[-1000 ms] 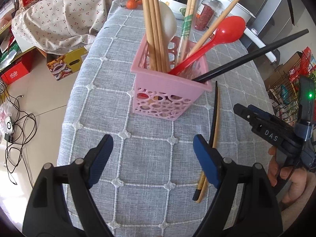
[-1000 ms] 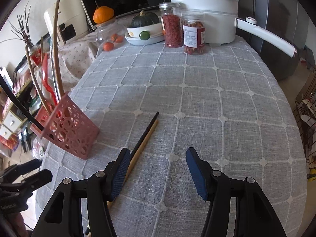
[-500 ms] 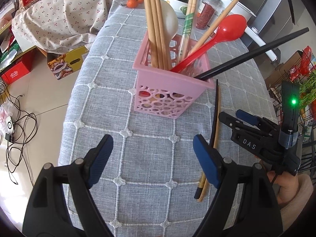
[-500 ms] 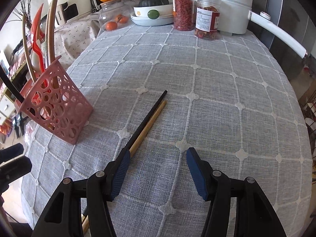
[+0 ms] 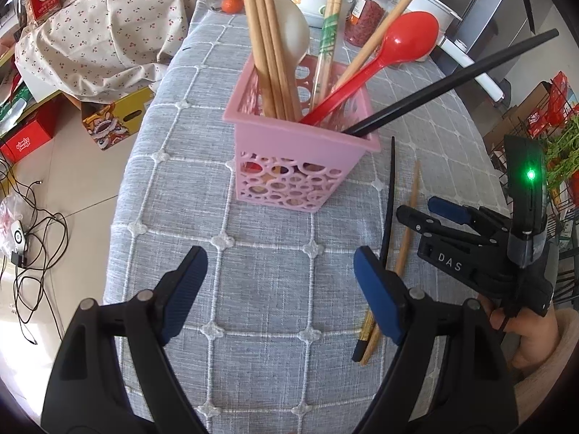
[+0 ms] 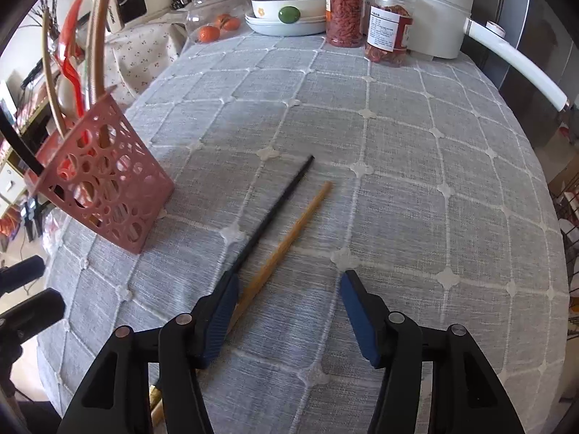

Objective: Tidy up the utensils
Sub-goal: 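Grasp a loose wooden chopstick with the right tool, then grasp the last black chopstick with the left tool while the right tool lifts the wooden chopstick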

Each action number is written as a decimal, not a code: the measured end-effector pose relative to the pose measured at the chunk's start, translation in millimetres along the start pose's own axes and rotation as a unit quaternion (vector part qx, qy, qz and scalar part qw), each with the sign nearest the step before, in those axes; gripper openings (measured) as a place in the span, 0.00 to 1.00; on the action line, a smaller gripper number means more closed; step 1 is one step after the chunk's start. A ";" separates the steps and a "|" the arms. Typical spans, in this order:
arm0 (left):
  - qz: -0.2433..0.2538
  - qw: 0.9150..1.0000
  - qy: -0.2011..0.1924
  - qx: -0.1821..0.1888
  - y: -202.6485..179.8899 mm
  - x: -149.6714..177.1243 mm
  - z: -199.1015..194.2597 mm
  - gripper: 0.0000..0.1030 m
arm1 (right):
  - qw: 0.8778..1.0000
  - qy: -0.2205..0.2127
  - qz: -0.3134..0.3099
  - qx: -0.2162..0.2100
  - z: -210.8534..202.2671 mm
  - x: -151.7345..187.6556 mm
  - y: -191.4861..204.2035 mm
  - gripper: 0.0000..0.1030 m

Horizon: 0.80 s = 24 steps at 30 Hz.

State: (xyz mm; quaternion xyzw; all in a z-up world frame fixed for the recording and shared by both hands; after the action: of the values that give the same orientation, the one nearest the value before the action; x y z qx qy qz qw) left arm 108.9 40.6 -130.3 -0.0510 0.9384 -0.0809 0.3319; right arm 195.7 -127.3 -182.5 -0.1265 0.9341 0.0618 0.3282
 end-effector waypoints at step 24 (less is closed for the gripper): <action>0.202 0.977 0.039 0.054 -112.5 23.7 15.4 0.66 | 0.990 0.015 0.141 0.010 -80.5 22.3 -123.5 0.06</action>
State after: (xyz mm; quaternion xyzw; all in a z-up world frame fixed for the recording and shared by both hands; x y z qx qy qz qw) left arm 105.0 -75.2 -135.8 0.1607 0.9358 -0.0645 0.3072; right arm 165.0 -266.2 -138.0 0.0091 0.9478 0.0967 0.3037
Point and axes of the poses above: each gripper's, at about its wrist camera, not at the fingertips, and z roughly the way its jaws point, y to its left, x to its underside, the point moved 5 cm from there along z, roughly the way its jaws point, and after that the axes turned 14 degrees about -y, right-handed, at the moved point
